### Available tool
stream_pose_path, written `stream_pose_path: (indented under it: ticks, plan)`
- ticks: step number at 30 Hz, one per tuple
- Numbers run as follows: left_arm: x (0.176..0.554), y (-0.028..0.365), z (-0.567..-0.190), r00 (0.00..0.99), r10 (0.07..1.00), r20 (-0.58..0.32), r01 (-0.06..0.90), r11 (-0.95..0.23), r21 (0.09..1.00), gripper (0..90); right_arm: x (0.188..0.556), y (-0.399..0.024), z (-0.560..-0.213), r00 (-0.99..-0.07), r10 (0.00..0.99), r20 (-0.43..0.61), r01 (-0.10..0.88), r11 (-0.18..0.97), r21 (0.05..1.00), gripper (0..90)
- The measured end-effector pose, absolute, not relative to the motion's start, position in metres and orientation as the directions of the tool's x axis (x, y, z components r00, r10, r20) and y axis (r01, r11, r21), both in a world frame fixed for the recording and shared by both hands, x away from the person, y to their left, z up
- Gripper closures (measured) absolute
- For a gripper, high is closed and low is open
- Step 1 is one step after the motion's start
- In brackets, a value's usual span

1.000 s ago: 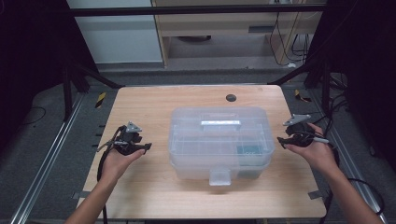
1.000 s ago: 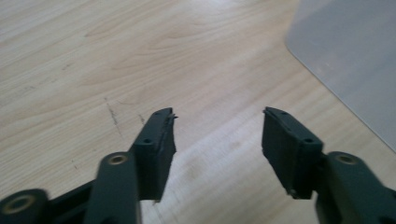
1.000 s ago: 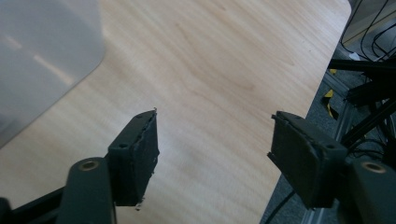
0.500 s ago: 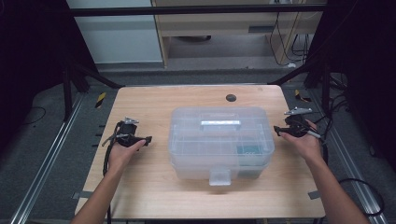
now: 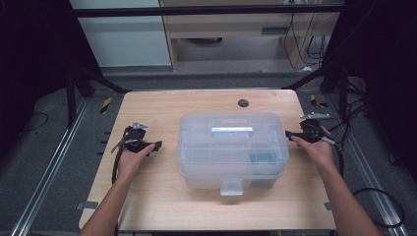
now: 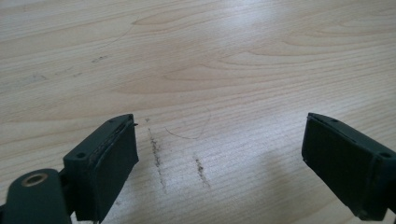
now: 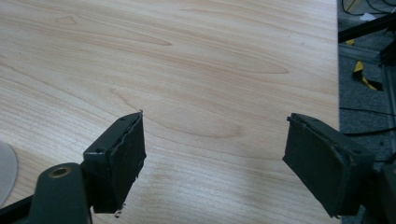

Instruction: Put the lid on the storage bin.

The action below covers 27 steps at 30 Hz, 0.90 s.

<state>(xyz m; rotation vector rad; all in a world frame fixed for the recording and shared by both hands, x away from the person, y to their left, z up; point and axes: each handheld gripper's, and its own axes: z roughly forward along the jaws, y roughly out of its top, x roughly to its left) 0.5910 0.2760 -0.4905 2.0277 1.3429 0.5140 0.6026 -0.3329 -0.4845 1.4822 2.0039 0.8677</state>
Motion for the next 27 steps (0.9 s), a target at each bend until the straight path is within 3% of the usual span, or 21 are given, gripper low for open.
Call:
stream_pose_path:
  ticks: [9, 19, 21, 27]
  plan:
    - [0.594, 0.274, -0.499, 0.393, 0.919, -0.037, 0.677, -0.262, 0.688, 7.3, 0.605, -0.324, -0.496, -0.278, 0.960, 0.022, 0.660, 0.174, 0.731, 17.3]
    - [0.591, 0.271, -0.507, 0.394, 0.919, 0.023, 0.630, -0.287, 0.722, 4.4, 0.602, -0.319, -0.510, -0.257, 0.966, 0.002, 0.652, 0.172, 0.738, 9.0]
    - [0.591, 0.271, -0.507, 0.393, 0.919, 0.022, 0.630, -0.286, 0.722, 3.5, 0.602, -0.316, -0.511, -0.229, 0.973, 0.002, 0.669, 0.156, 0.727, 2.7]
    - [0.591, 0.271, -0.507, 0.384, 0.923, 0.023, 0.636, -0.282, 0.718, 2.3, 0.599, -0.311, -0.512, -0.169, 0.986, 0.001, 0.683, 0.117, 0.721, 0.3]
